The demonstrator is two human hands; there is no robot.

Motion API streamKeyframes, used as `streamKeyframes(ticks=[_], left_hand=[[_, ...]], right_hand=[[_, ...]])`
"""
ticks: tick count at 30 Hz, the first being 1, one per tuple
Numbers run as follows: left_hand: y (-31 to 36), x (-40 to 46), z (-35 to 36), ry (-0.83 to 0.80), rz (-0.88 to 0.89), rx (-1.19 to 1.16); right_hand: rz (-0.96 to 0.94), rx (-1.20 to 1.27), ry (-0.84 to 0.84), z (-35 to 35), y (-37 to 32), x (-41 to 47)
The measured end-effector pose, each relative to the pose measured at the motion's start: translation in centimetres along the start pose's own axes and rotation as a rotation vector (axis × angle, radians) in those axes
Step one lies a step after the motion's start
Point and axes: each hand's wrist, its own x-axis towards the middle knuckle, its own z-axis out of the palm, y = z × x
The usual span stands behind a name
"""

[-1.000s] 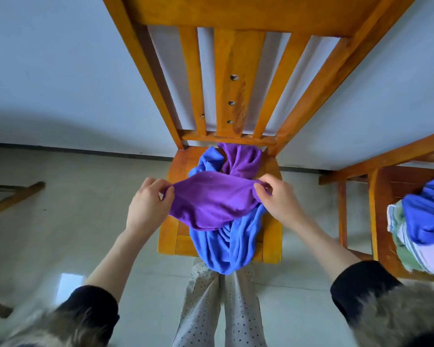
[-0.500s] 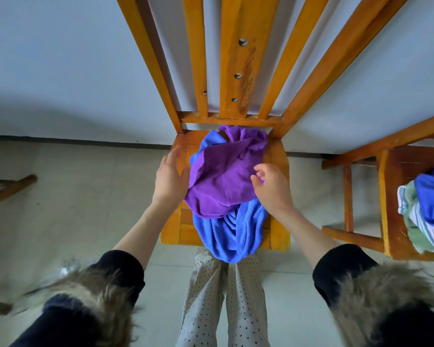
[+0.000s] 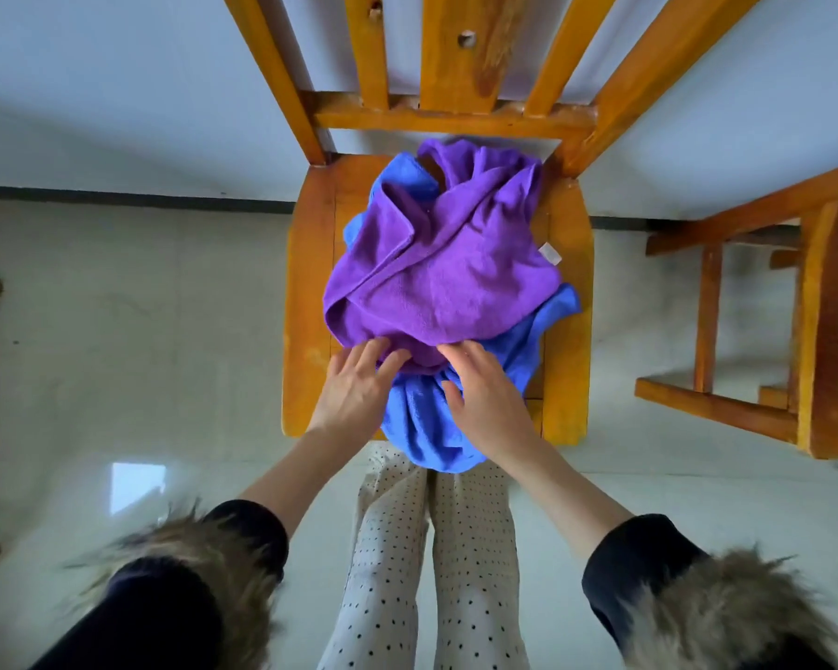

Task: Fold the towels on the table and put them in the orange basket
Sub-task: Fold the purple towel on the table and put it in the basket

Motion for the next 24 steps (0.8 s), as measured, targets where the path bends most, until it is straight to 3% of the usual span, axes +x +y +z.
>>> streamKeyframes(ticks=[5,13,19,24], left_hand=[[-1.5,1.5,0.5,0.031,-0.044,-0.018],[0.3,2.1,-5.3,0.134,0.051,-0.370],[4.5,2.7,-14.6,0.177,0.120,-0.515],[7.8,2.1,-24.2,0.245,0.245,-0.461]], right_hand=[[-0.014,-0.038,0.013,1.9,0.3,1.2],[0.099,0.213,0.116,0.1,-1.3,0.1],[0.120,0.321,0.330,-5.4,-5.8,-0.1],[0.080,0.427,0.603,-12.6,-10.5,0.5]])
